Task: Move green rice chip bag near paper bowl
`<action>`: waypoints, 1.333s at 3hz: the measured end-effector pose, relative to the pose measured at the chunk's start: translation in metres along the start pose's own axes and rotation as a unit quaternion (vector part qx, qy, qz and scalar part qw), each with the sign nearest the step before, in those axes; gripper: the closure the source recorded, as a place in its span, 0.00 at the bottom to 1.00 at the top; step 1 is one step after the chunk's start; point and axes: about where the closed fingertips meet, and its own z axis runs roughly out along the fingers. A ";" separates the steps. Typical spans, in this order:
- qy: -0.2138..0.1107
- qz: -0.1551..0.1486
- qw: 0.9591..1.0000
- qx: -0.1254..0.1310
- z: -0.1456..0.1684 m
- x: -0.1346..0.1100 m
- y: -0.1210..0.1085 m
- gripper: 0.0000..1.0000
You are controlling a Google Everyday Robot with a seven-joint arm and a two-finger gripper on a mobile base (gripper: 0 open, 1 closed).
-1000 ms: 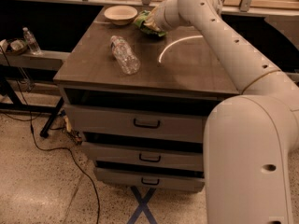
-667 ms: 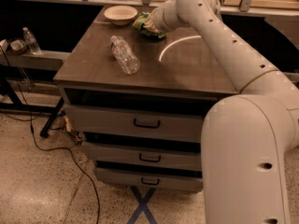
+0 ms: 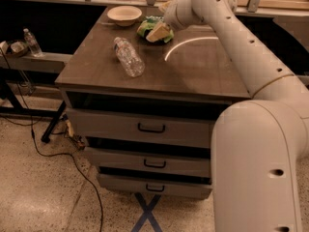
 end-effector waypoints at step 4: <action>-0.069 0.262 0.957 0.104 -0.172 0.107 -0.119 0.00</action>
Offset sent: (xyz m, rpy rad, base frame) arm 0.0215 -0.2882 0.0937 0.6297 0.1581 -0.3395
